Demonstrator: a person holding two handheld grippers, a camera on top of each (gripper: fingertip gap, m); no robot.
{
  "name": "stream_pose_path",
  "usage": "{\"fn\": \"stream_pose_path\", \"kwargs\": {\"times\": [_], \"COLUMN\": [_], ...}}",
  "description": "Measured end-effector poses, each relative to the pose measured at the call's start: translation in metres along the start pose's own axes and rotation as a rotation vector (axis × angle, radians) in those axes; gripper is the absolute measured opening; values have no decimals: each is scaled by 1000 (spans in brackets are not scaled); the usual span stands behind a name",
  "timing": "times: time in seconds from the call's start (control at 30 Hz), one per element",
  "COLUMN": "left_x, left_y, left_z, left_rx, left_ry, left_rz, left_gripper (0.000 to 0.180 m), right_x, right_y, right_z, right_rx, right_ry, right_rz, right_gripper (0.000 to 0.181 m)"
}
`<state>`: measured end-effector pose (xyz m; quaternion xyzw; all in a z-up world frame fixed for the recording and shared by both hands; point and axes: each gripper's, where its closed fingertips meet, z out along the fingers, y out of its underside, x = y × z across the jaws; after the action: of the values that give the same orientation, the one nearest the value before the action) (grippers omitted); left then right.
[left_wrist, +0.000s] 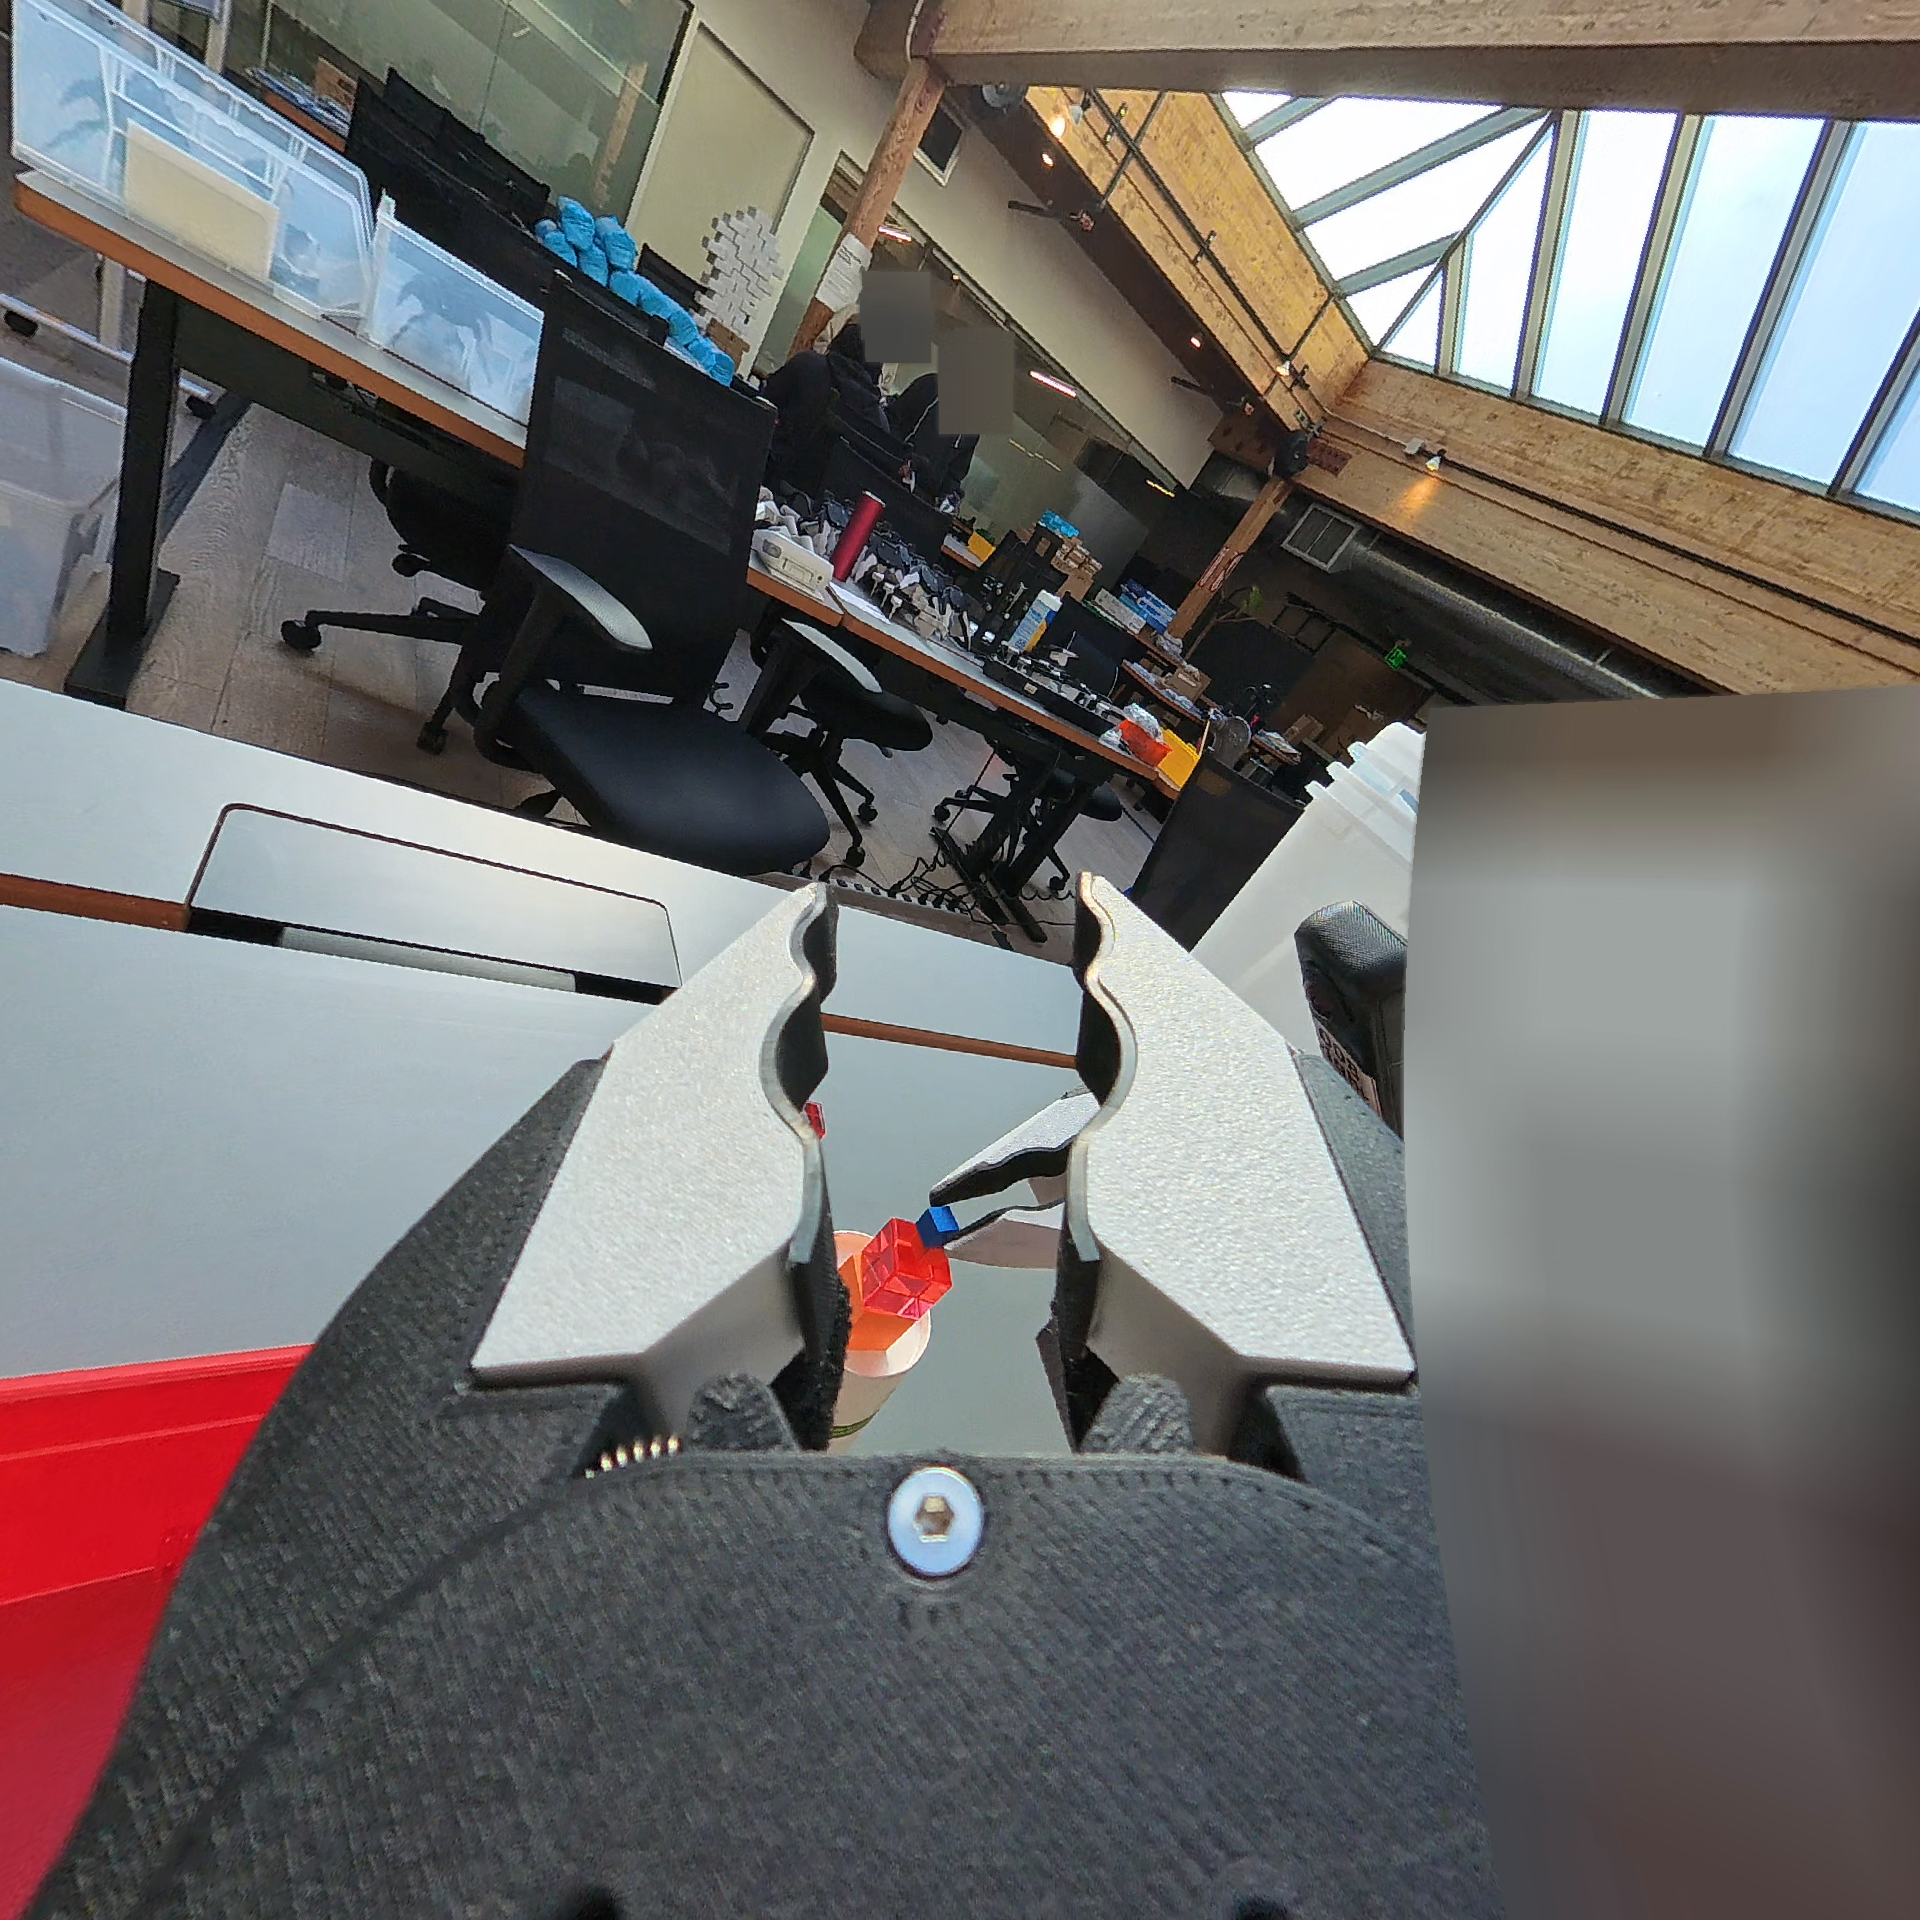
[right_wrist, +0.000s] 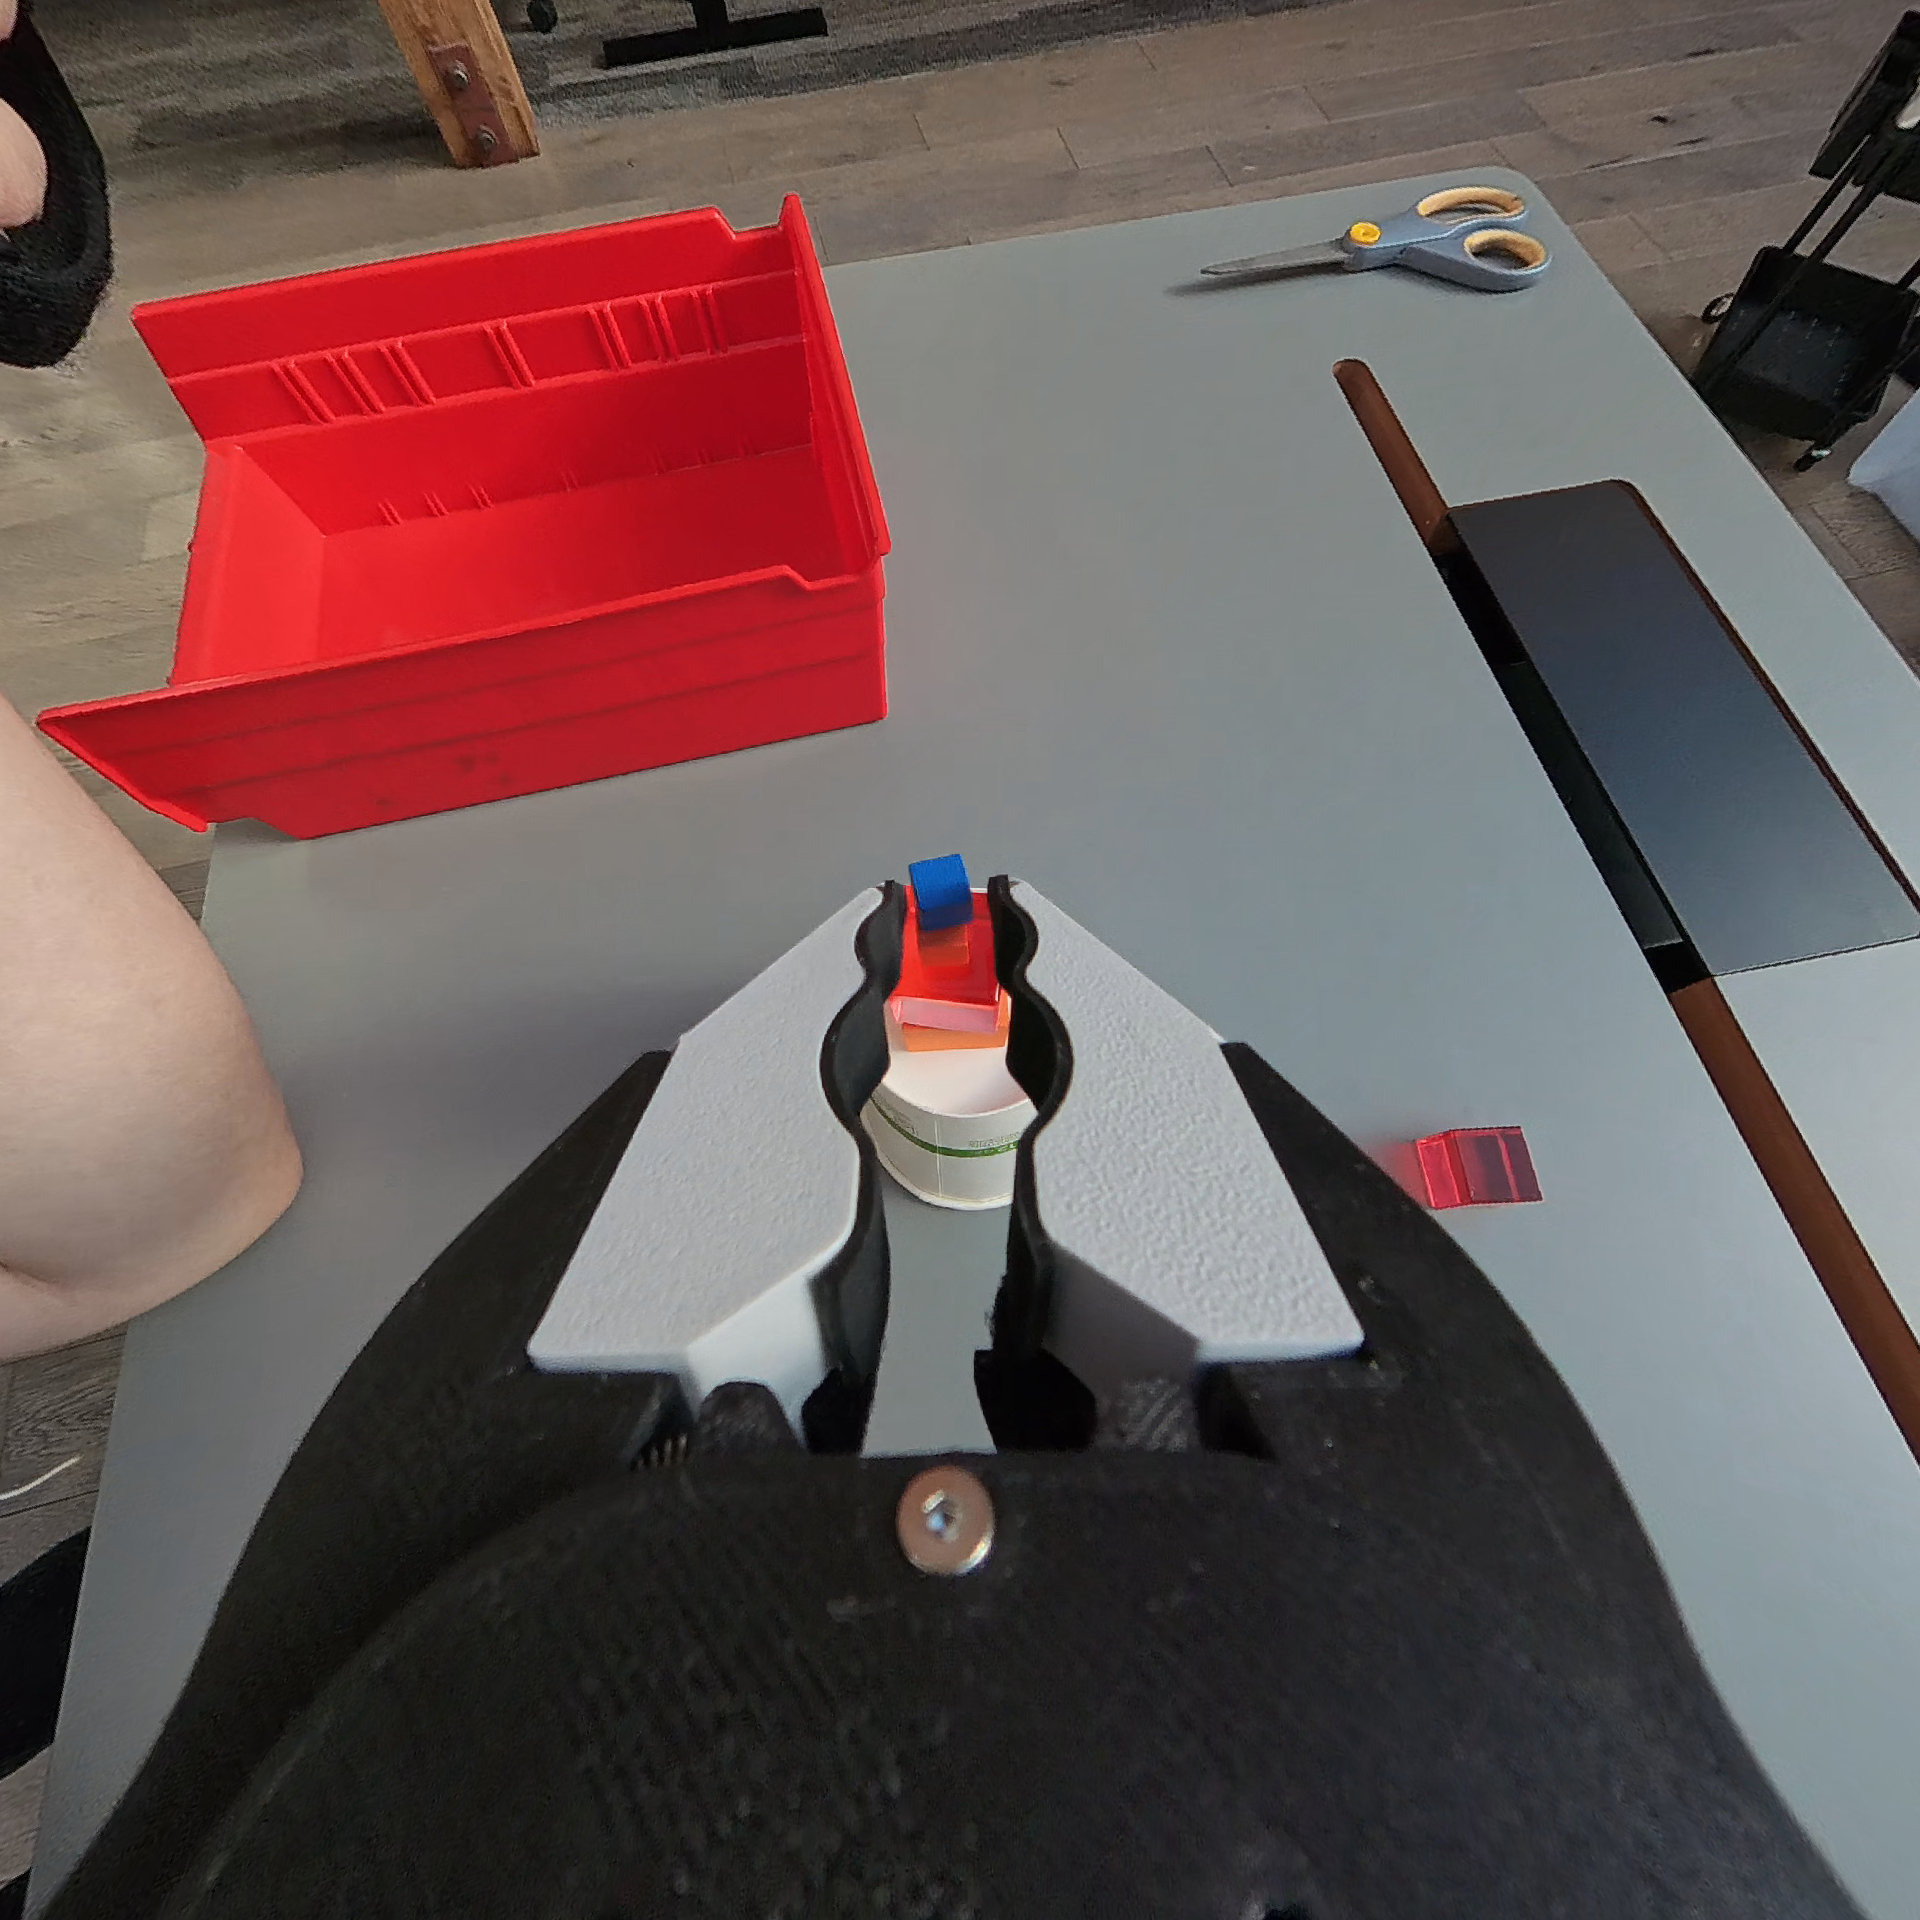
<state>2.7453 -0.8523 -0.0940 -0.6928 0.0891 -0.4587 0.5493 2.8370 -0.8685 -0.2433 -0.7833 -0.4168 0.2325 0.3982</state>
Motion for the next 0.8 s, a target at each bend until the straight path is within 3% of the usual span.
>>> {"fn": "stream_pose_path", "kwargs": {"times": [0.2, 0.57, 0.8], "left_x": [0, 0, -3], "left_y": [0, -1, -2], "left_z": [0, -1, -2], "left_rx": [0, 3, 5], "left_ry": [0, 3, -2], "left_rz": [-1, -4, -10], "left_gripper": [44, 44, 44], "right_x": [-1, 0, 10], "right_y": [-2, 0, -16], "right_z": [-3, -1, -15], "right_rx": [14, -3, 109], "right_ry": [-2, 14, 56], "right_rz": [-1, -21, 17], "right_gripper": [9, 14, 19]}}
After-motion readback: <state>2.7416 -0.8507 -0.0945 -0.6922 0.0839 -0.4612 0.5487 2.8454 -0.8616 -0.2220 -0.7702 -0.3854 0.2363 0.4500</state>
